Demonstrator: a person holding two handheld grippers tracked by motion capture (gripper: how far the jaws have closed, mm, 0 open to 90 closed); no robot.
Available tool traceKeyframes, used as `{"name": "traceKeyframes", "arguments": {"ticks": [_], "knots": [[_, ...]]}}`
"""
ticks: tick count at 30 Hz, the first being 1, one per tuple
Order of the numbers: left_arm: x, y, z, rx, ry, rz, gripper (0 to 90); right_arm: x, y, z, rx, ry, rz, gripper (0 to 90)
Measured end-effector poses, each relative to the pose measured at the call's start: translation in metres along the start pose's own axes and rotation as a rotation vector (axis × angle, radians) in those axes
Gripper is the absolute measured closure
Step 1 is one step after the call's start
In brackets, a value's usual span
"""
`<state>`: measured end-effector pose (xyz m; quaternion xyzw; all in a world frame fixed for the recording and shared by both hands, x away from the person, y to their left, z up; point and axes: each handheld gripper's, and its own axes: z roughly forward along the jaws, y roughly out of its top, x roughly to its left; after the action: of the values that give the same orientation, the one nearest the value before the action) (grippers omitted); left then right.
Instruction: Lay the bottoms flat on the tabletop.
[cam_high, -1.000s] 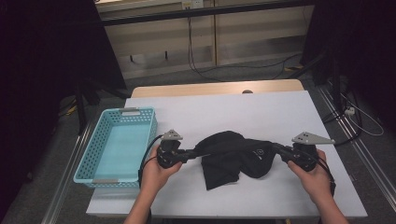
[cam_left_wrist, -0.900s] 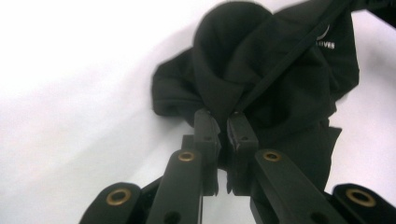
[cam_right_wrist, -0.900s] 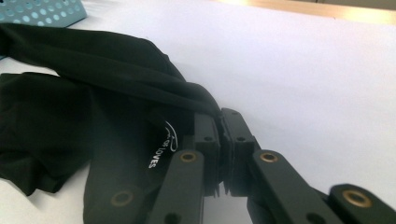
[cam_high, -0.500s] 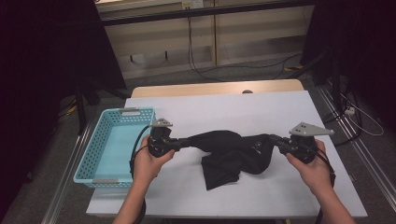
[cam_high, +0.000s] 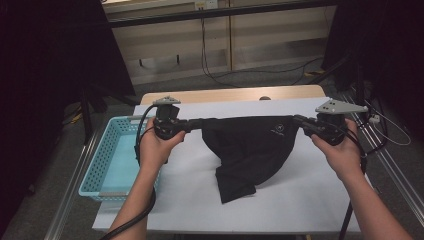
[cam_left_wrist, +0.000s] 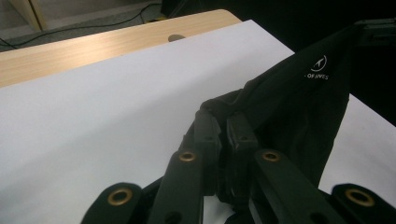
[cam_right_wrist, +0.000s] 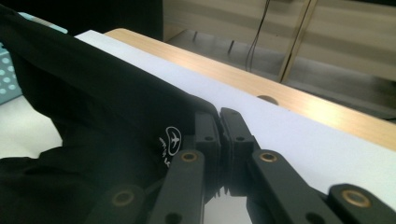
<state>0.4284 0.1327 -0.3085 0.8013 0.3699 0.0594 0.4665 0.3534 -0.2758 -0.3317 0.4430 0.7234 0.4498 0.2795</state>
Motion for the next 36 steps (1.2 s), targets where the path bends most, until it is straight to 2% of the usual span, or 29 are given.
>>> {"name": "traceKeyframes", "arguments": {"ticks": [5,11,14,19,23,25,26,28,29,30,31,32,33,34,35,36], "knots": [[0.005,-0.006,0.004,0.008,0.0,-0.013,85.4,0.002,-0.007,0.005,0.006,0.009,0.006,86.5],[0.011,-0.011,0.009,0.017,0.006,-0.026,85.3,0.004,-0.012,0.013,0.015,0.008,-0.009,86.5],[0.016,-0.008,0.01,0.017,0.014,-0.024,85.4,0.003,-0.009,0.019,0.015,0.01,-0.011,86.6],[0.027,0.003,0.016,0.016,0.019,-0.042,85.4,-0.002,0.0,0.031,0.015,0.019,0.001,86.5],[0.043,0.02,0.026,0.023,0.019,-0.061,85.3,-0.011,0.011,0.047,0.033,0.01,-0.002,86.6],[0.054,0.035,0.031,0.025,0.045,-0.064,85.5,-0.019,0.021,0.059,0.041,0.002,0.002,86.9],[0.059,0.044,0.033,0.009,0.061,-0.066,85.6,-0.023,0.029,0.067,0.048,-0.006,-0.001,87.1],[0.07,0.066,0.039,-0.025,0.079,-0.087,85.7,-0.032,0.051,0.084,0.043,-0.056,-0.009,87.3],[0.079,0.081,0.049,-0.05,0.112,-0.083,84.1,-0.04,0.075,0.102,0.008,-0.114,0.035,85.7],[0.079,0.081,0.049,-0.05,0.112,-0.083,77.4,-0.042,0.084,0.11,-0.012,-0.144,0.053,75.2],[0.083,0.084,0.055,-0.055,0.132,-0.1,77.4,-0.042,0.084,0.11,-0.012,-0.144,0.053,75.2],[0.085,0.084,0.061,-0.066,0.168,-0.123,59.1,-0.042,0.088,0.118,-0.023,-0.202,0.052,57.3],[0.086,0.078,0.067,-0.054,0.173,-0.15,41.7,-0.041,0.088,0.125,-0.02,-0.233,0.061,55.0],[0.086,0.073,0.07,-0.042,0.172,-0.151,33.5,-0.037,0.084,0.13,-0.008,-0.196,0.064,57.6],[0.084,0.065,0.074,-0.037,0.177,-0.134,26.7,-0.025,0.072,0.133,0.032,-0.151,0.058,47.1],[0.082,0.055,0.078,-0.026,0.174,-0.122,23.7,-0.018,0.062,0.134,0.054,-0.128,0.039,44.4]]}}
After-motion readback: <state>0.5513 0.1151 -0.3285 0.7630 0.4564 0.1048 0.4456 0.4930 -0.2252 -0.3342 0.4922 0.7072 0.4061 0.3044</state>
